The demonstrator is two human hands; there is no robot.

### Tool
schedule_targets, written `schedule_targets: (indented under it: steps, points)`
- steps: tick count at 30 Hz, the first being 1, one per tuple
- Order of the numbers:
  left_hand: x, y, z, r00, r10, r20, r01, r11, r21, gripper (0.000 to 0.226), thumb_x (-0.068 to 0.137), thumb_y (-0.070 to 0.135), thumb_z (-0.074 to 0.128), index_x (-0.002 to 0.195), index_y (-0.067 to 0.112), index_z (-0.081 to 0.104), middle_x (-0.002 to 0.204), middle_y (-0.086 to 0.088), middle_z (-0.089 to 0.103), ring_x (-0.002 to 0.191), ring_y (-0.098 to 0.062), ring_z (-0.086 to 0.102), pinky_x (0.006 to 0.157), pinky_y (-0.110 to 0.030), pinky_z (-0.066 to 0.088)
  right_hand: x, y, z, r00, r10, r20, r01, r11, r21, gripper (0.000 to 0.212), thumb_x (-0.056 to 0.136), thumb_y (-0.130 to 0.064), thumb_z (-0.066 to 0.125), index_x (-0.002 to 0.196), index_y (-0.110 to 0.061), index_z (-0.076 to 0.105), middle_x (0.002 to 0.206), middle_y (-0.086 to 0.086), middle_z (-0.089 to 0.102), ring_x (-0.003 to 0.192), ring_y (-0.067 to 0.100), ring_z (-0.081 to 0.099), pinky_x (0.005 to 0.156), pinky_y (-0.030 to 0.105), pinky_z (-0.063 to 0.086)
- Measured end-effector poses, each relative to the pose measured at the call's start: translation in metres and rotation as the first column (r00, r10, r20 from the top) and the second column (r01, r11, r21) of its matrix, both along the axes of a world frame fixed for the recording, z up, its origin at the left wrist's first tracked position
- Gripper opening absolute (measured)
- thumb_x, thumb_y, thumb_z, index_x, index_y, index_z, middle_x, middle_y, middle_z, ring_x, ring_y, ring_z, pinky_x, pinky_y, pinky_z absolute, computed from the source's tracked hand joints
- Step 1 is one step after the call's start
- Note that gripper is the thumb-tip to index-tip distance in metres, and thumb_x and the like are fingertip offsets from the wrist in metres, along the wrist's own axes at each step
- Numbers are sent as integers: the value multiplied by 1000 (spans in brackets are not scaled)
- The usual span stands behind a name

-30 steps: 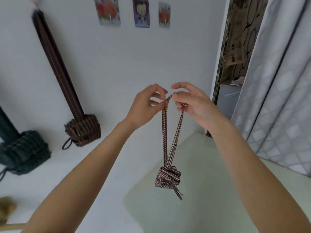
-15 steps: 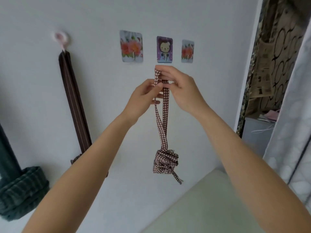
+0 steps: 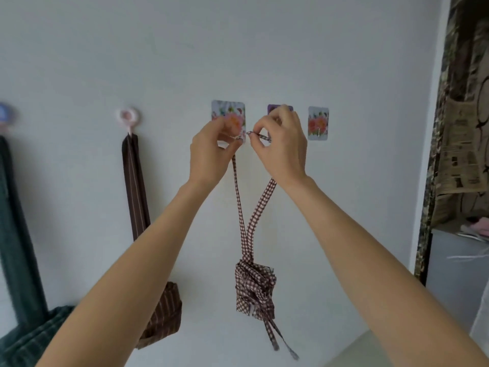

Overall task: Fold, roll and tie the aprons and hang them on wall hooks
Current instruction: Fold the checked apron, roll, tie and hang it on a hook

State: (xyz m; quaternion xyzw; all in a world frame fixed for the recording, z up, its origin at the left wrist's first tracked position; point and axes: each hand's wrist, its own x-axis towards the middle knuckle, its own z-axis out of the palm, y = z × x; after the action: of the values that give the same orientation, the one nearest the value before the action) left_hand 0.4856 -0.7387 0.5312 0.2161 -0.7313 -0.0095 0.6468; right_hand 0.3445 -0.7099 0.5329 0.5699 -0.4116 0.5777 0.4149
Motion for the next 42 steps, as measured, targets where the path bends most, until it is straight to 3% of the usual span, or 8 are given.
schedule_targets:
  steps: [5,10,15,20,26,29,37,42]
  points:
    - [18,-24,15,968,243,70,-232,963,-138,11,79,6,68,79,16,71,88,3,63,74,-12,59,67,-29,51,4,-21,26,863,379,333,-467,851,240,8,82,-8,65,83,-16,64,77,-10,63,70,8,63,66,34,55]
    - [20,-30,22,918,374,129,-358,924,-136,17,81,9,67,93,17,74,97,-2,68,76,-15,62,69,-20,41,8,-39,39,787,414,458,-564,784,261,17,78,-15,71,74,-26,59,70,-13,62,72,11,65,66,44,56]
    - [17,-36,15,885,414,214,-390,909,-146,20,84,9,63,101,13,72,102,-6,66,80,-26,64,70,-28,47,2,-54,31,837,327,439,-495,795,352,11,76,-15,73,71,-18,64,70,-14,60,68,2,56,66,25,46]
    - [6,-34,3,874,389,291,-357,921,-158,24,83,9,61,106,12,68,105,-8,63,83,-28,62,71,-34,49,-3,-60,13,880,254,402,-424,800,424,15,72,-19,78,68,-20,64,79,-2,65,73,14,59,69,32,49]
    - [4,-29,-11,903,334,270,-334,941,-49,33,83,18,64,116,15,65,108,-6,61,88,-24,63,80,-35,49,-2,-52,-15,860,348,373,-501,712,492,10,78,-16,73,87,-12,71,85,-3,66,80,11,62,80,26,51]
    - [6,-25,-18,911,329,247,-338,941,-7,29,87,19,59,114,15,67,111,-5,62,89,-24,64,80,-35,49,-4,-40,-29,817,407,408,-576,615,539,20,86,-16,65,105,-12,70,99,-2,65,88,7,59,82,12,46]
    - [16,0,-66,950,220,220,-263,946,190,31,88,29,59,118,19,56,118,2,56,85,-9,60,78,-25,43,-17,-17,-120,769,386,510,-636,386,668,30,83,0,62,107,-18,61,100,-1,62,85,9,59,77,9,44]
    - [24,13,-160,818,212,535,-472,779,413,54,82,57,58,112,15,46,113,2,56,96,-20,58,79,-33,44,-9,-10,-196,841,309,445,-512,186,839,40,80,7,58,115,-11,50,110,3,56,98,19,55,85,25,45]
